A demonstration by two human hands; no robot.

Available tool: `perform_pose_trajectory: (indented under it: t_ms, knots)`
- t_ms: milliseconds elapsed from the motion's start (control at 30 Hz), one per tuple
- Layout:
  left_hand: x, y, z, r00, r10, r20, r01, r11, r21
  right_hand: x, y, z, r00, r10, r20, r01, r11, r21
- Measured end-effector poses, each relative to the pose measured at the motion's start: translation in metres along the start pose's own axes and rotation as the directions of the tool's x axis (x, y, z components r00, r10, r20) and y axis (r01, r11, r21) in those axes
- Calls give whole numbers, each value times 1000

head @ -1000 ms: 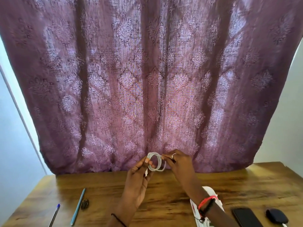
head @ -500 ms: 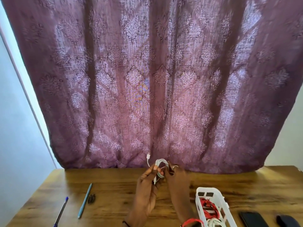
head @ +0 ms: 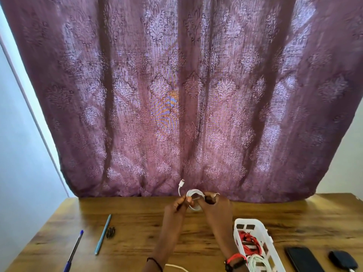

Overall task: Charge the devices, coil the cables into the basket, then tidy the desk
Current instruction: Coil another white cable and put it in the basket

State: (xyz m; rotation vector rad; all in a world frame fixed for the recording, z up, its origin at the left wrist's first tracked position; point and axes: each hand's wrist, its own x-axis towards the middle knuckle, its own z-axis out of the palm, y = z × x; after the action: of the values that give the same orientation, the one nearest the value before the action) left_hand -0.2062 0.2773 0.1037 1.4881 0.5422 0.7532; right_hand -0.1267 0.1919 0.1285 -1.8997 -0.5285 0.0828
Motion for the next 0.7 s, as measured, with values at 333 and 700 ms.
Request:
perform_pose_trajectory:
  t_ms: [333, 700]
  knots:
    - [6, 4, 1, 937, 343, -72, -254, 807, 533, -2, 5, -1, 990, -45, 133, -8, 928, 372]
    - [10, 4, 0, 927, 369, -74, -286, 818, 500, -4, -3, -11, 927, -141, 347, -172, 662, 730]
